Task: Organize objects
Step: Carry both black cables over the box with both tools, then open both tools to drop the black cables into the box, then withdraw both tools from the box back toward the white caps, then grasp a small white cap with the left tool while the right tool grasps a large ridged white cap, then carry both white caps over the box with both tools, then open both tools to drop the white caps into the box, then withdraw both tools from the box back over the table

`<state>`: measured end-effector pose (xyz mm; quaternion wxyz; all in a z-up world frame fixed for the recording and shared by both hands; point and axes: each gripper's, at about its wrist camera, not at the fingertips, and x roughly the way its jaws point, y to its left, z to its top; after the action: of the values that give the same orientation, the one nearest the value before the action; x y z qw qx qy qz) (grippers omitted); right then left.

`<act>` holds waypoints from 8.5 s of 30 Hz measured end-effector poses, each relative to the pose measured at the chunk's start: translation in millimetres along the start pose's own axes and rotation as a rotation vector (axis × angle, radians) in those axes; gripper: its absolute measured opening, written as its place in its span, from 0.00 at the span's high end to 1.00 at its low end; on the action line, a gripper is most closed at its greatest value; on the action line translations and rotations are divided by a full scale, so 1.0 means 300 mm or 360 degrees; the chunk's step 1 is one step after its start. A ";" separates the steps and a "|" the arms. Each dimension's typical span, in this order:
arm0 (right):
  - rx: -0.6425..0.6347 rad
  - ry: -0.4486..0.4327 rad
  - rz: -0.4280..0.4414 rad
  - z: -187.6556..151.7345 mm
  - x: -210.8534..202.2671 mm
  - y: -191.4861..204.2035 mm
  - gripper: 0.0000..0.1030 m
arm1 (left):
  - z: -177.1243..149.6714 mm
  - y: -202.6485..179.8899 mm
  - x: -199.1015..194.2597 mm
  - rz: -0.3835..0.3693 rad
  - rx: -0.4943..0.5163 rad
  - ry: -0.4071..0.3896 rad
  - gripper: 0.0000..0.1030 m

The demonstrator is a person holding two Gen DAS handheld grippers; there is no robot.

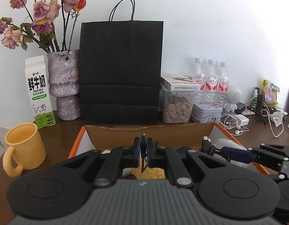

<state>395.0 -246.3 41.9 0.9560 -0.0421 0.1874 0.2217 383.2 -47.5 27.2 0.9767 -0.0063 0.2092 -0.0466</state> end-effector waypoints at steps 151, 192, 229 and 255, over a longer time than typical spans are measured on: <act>-0.0039 0.0072 0.0070 -0.113 -0.436 0.235 0.62 | -0.205 0.000 -0.531 0.0121 0.0050 0.0161 0.72; -0.0016 0.0116 -0.0007 -0.015 0.028 0.032 0.62 | -0.046 0.035 -0.010 0.0047 -0.0022 0.0107 0.72; -0.0006 0.0077 -0.0101 -0.058 -0.107 0.094 0.04 | -0.115 0.051 -0.163 0.0162 -0.0113 0.0120 0.00; 0.0007 0.0190 -0.0084 -0.247 -0.380 0.235 0.04 | -0.318 0.134 -0.485 0.0294 -0.0102 0.0245 0.00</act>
<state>244.1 -241.8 16.5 0.9487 -0.0580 0.2435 0.1933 215.4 6.7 -1.7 0.9573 -0.0145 0.2845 0.0500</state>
